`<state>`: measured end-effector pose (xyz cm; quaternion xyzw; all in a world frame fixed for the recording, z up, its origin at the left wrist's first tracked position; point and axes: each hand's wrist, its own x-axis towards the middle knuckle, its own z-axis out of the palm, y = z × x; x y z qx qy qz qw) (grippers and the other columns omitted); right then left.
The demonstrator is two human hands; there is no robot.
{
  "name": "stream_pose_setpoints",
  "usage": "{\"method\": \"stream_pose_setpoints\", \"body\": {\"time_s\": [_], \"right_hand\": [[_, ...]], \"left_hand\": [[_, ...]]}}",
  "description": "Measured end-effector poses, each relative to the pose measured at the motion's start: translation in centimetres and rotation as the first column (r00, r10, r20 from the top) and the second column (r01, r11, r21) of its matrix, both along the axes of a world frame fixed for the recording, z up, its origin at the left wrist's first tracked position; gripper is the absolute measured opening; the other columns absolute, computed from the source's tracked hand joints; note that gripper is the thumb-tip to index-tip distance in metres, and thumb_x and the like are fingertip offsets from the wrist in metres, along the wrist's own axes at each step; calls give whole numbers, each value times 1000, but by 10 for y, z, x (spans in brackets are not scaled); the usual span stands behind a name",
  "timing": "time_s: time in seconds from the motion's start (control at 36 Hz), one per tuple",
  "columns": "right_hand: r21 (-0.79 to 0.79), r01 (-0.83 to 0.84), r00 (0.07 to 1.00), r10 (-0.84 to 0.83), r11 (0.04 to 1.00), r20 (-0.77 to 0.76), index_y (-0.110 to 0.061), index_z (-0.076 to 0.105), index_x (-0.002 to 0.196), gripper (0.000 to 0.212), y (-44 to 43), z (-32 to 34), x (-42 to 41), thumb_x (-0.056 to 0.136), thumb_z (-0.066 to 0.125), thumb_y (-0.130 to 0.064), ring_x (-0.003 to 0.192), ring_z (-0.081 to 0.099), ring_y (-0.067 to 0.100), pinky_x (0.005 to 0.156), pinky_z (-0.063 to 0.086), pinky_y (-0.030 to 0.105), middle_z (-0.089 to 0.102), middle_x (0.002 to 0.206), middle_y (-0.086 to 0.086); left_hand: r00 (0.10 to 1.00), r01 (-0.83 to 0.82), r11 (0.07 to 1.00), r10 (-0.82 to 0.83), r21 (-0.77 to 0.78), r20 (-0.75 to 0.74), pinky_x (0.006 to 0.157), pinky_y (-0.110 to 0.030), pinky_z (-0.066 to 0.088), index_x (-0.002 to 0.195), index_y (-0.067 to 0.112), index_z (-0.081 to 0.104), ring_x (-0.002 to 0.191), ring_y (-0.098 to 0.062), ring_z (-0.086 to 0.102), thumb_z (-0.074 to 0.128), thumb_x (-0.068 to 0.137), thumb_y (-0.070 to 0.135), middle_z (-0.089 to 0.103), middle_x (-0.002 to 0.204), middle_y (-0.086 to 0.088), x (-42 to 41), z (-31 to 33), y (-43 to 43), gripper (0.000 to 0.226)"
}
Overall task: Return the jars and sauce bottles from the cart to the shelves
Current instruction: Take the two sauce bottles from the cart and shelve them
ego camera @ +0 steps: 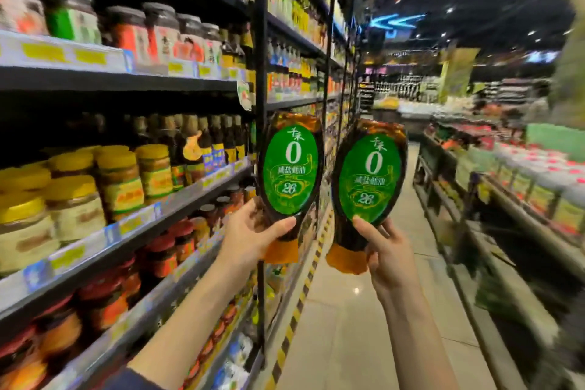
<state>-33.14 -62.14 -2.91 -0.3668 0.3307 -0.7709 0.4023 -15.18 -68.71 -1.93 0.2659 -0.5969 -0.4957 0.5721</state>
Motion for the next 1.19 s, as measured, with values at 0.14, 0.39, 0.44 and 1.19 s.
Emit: {"method": "stream_pose_setpoints", "body": {"time_s": [0.14, 0.39, 0.44, 1.19], "right_hand": [[28, 91, 995, -93, 995, 43, -12, 66, 94, 51, -32, -10, -37, 45, 79, -15, 82, 70, 15, 74, 58, 27, 75, 87, 2], [72, 195, 972, -203, 978, 115, -14, 69, 91, 73, -115, -29, -133, 24, 92, -31, 88, 70, 20, 76, 57, 31, 75, 90, 5], [70, 199, 973, -206, 977, 104, -15, 69, 92, 72, -138, -30, -160, 26, 93, -32, 84, 71, 17, 72, 58, 28, 75, 89, 4], [118, -41, 977, 65, 992, -203, -1, 66, 102, 61, -492, -42, -334, 45, 84, -13, 88, 70, 22, 69, 56, 24, 74, 95, 11]], "left_hand": [[996, 79, 997, -79, 11, 37, 70, -13, 52, 103, 20, 62, 87, -3, 69, 76, 66, 5, 74, 90, 12, -40, -5, -43, 42], [984, 141, 989, -135, -43, 120, 73, -13, 52, 103, 26, 62, 91, -1, 67, 76, 70, 6, 73, 94, 15, -141, -15, -135, 42], [982, 140, 988, -131, -62, 134, 69, -9, 50, 99, 30, 61, 87, 3, 67, 75, 71, 2, 73, 89, 20, -169, -16, -157, 41], [954, -231, 971, 239, -63, 179, 72, -8, 50, 105, 37, 57, 94, 8, 63, 78, 61, 19, 69, 95, 28, -307, -38, -465, 51]]}}
